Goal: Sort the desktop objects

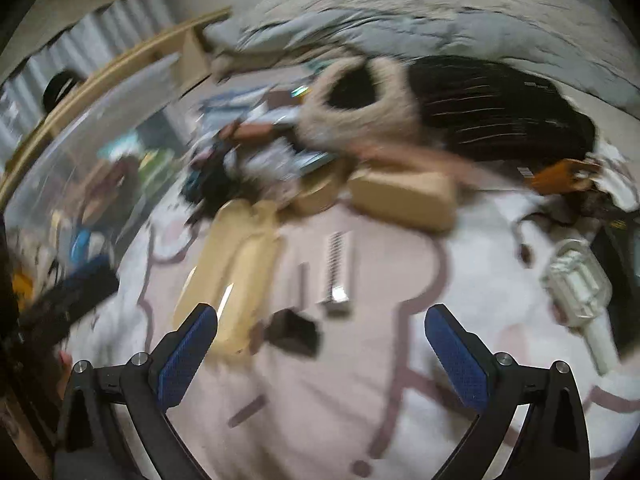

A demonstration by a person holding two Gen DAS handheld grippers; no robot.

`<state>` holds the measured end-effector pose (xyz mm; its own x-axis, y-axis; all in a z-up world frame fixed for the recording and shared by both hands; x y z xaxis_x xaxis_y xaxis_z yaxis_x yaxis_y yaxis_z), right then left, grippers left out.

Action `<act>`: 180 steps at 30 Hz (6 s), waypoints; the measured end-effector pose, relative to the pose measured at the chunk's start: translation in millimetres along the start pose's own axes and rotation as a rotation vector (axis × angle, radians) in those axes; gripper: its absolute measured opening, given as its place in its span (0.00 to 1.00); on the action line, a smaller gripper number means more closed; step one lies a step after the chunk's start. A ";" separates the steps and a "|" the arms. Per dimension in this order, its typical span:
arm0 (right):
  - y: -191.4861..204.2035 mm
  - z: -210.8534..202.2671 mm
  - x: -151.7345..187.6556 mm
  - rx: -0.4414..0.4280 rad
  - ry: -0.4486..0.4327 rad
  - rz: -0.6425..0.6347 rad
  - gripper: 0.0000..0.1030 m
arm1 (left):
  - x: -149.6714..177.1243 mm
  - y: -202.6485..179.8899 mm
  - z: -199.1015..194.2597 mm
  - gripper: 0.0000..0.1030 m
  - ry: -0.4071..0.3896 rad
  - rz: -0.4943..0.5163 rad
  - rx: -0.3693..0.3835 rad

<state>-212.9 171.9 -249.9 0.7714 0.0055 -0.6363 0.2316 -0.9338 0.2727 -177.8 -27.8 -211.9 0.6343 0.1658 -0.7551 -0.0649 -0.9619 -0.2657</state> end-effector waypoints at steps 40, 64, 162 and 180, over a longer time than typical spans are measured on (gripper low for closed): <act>11.9 34.3 24.0 -0.169 0.142 0.183 0.19 | 43.1 -5.8 26.7 0.07 0.227 0.084 -0.031; 3.6 16.9 16.6 -0.179 0.089 0.196 0.04 | 37.3 8.8 5.4 0.07 0.230 0.165 -0.061; 42.4 -31.4 -10.6 -0.117 -0.081 0.068 0.31 | -32.0 -1.1 -44.7 0.48 0.027 0.098 -0.006; 149.2 -102.8 -91.7 -0.281 -0.253 -0.089 0.31 | -156.4 72.8 -142.7 0.48 -0.160 0.145 -0.135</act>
<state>-188.1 68.9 -76.7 0.5786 -0.0392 -0.8146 0.4712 -0.7992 0.3732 -171.8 -154.8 -27.6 0.4948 0.0457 -0.8678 -0.0364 -0.9967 -0.0732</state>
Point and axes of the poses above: each gripper's, at about its wrist camera, not at the fingertips, and z roughly the way its jaws point, y to its left, x to its underside, the point moved 6 cm from there along z, roughly the way its jaws point, and after that the axes turned 5 degrees about -y, right-handed, at the moved point
